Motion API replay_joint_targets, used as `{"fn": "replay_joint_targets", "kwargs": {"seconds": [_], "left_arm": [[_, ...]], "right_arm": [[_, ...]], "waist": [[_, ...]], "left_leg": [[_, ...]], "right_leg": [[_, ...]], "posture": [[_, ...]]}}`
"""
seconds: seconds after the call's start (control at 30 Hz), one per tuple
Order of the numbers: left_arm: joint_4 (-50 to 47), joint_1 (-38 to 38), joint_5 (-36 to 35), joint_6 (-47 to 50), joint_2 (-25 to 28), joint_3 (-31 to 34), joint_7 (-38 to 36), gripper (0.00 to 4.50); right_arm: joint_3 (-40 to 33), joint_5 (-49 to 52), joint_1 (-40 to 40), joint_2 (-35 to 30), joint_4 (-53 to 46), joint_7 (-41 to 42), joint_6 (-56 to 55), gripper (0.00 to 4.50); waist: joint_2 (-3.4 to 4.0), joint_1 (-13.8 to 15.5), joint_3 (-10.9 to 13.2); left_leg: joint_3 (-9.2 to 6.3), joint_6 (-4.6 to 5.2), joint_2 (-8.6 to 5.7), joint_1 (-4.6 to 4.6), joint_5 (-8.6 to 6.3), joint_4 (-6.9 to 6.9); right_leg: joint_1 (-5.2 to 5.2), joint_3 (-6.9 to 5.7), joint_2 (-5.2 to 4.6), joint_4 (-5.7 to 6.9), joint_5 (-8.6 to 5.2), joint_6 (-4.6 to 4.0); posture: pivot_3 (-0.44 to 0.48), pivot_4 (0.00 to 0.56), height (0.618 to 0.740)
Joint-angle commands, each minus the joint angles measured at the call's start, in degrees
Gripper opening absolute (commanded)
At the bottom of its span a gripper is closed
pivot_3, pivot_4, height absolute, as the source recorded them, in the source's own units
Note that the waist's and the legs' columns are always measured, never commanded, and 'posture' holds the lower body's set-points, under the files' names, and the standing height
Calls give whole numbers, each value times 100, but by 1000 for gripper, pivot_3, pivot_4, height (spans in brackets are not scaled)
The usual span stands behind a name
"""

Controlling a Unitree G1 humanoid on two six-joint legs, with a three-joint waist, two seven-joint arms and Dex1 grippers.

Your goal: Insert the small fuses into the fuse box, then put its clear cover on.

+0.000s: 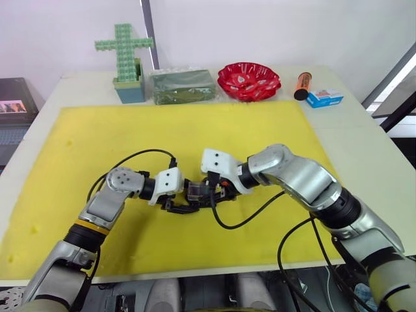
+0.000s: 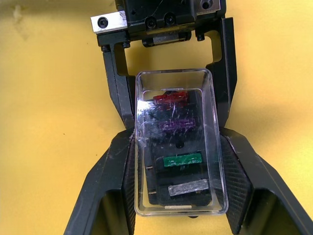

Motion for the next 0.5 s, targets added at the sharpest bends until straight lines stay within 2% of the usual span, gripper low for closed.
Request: {"fn": "replay_joint_targets", "kwargs": {"seconds": [0.03,0.2,0.5], "left_arm": [[-63,42,93,75,-26,10,126,3016],[-94,43,84,115,-35,14,132,2983],[-135,51,78,171,-43,10,124,2983]], "right_arm": [[64,-58,-57,-65,16,85,-59,1823],[20,-90,-85,-63,54,114,-115,3424],[-127,-147,-207,25,206,95,-256,3424]], "waist": [[0,2,0],[0,10,0],[0,16,0]], "left_leg": [[0,0,0,0,0,0],[0,0,0,0,0,1],[0,0,0,0,0,1]], "right_leg": [[0,0,0,0,0,0],[0,0,0,0,0,0],[0,0,0,0,0,0]], "posture": [[0,150,740],[0,150,740],[0,150,740]]}}
